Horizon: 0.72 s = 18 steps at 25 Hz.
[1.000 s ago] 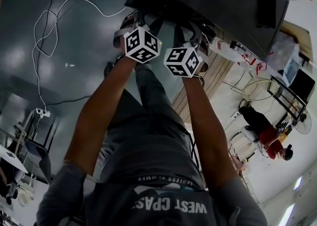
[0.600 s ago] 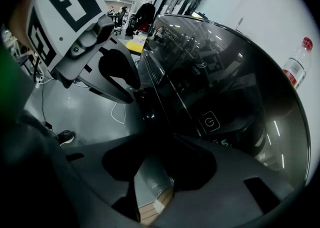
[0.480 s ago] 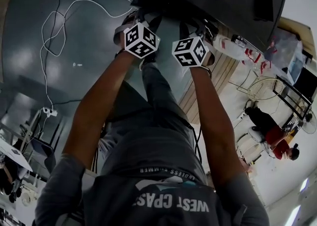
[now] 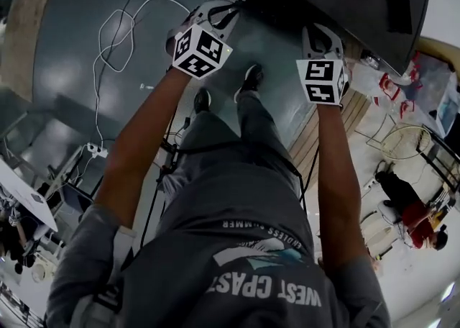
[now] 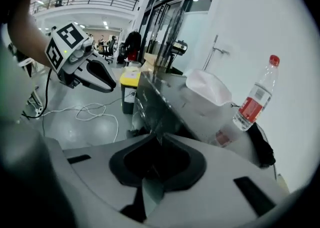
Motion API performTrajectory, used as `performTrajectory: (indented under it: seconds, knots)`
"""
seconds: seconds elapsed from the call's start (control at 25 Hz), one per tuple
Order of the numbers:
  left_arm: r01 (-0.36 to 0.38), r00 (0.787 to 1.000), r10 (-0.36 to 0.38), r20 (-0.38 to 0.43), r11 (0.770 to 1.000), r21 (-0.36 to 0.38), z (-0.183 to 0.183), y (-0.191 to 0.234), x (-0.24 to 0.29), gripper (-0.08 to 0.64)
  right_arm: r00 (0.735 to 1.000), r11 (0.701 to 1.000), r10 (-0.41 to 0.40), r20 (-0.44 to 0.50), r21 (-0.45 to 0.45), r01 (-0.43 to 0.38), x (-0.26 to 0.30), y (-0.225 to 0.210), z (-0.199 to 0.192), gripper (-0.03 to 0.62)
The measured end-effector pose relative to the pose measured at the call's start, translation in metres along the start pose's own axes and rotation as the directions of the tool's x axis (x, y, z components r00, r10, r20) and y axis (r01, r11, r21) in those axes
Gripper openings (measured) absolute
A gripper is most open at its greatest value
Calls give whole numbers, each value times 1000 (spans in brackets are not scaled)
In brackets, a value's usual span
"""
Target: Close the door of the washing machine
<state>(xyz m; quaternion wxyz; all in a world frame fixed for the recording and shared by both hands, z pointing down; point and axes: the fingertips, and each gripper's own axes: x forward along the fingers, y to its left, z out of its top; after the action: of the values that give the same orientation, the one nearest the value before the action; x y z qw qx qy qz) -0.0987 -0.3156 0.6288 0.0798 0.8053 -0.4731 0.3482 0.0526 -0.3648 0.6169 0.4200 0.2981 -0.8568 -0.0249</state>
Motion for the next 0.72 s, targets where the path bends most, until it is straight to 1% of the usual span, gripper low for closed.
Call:
performTrajectory:
  seconds: [0.16,0.36,0.56,0.72]
  knots:
    - [-40,998,40,58,999,3,18,26,-50,57,996,999,-25,87,41,22,-37,-5,39,55]
    - [-78,988,80,135,997,-24,40,53,-112,55,979,990,-51,198,136,25,-90,-8,82,54]
    - [-89,972,99,215,995,-54,62,75,-179,55,950,974,-80,300,226,10,-148,-10,118,49]
    - [-137,948,144,284,990,-46,84,91,-233,49,918,962,-108,381,275,-1,-196,-14,149,48]
